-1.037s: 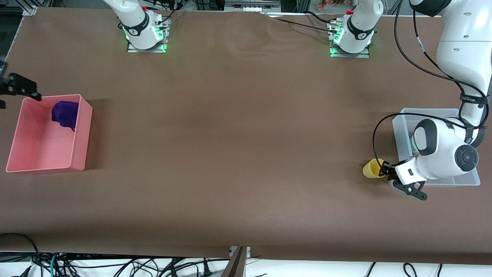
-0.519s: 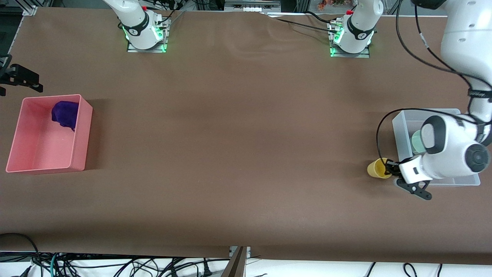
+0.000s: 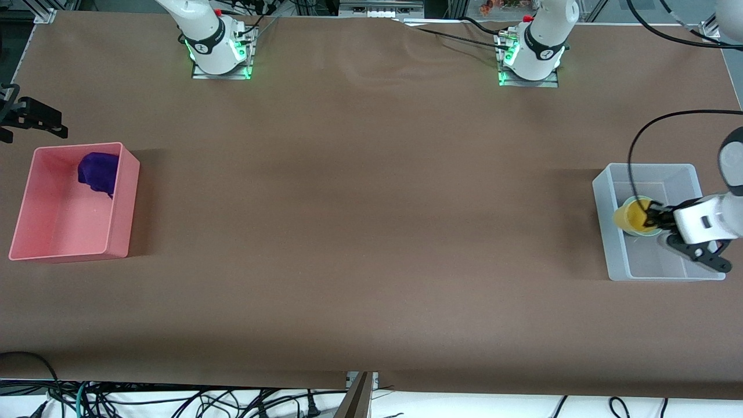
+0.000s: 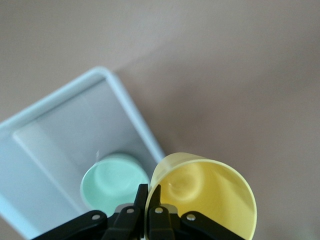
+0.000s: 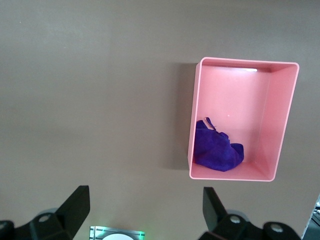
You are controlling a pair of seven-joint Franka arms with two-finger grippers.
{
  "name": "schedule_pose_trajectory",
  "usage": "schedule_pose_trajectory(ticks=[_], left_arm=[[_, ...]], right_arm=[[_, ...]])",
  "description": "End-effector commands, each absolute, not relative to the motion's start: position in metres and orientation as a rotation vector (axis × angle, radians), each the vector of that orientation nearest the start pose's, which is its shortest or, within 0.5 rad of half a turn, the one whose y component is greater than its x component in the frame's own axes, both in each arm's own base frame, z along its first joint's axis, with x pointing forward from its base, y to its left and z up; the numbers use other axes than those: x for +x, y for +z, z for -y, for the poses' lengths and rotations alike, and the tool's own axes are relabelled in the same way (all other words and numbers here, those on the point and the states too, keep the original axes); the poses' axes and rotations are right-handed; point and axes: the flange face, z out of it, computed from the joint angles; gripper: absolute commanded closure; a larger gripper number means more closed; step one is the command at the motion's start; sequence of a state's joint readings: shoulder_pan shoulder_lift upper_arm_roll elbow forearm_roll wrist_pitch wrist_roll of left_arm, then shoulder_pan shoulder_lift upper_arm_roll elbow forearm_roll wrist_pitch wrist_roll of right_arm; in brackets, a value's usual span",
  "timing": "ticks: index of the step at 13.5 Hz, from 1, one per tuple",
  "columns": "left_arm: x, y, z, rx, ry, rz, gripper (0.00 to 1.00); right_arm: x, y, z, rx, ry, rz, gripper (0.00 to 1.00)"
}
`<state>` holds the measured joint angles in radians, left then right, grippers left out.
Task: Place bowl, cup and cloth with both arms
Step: 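Lift the yellow cup and set it into the green bowl with the left gripper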
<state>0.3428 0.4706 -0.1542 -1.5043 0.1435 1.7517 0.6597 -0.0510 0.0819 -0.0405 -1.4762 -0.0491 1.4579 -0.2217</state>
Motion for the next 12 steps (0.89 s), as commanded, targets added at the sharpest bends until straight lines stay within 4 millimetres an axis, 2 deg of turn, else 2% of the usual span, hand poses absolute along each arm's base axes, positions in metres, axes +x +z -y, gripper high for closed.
schedule_pose_trajectory(ticks=[1, 3, 5, 8, 9, 11, 12], left_arm=[[0.610, 0.360, -0.197, -3.006, 0.457, -0.844, 1.00], [0.585, 0.330, -0.225, -2.975, 0.369, -0.828, 1.00], [0.573, 0.298, -0.247, -2.937, 0.239, -0.893, 1.00], [0.571, 0.281, -0.252, -2.955, 0.196, -0.876, 1.00], [0.571, 0.276, -0.252, -2.962, 0.200, -0.877, 0.95], [0.572, 0.277, -0.252, -2.965, 0.200, -0.876, 0.08], [0.573, 0.282, -0.251, -2.972, 0.193, -0.866, 0.00]], right_arm=[[0.563, 0.616, 0.058, -3.159, 0.162, 0.187, 0.00], [0.564, 0.615, 0.059, -3.159, 0.162, 0.188, 0.00], [0.564, 0.615, 0.059, -3.159, 0.162, 0.190, 0.00], [0.565, 0.614, 0.058, -3.158, 0.164, 0.192, 0.00], [0.565, 0.614, 0.058, -3.159, 0.164, 0.190, 0.00], [0.565, 0.614, 0.060, -3.159, 0.164, 0.183, 0.00], [0.565, 0.614, 0.059, -3.159, 0.164, 0.185, 0.00]])
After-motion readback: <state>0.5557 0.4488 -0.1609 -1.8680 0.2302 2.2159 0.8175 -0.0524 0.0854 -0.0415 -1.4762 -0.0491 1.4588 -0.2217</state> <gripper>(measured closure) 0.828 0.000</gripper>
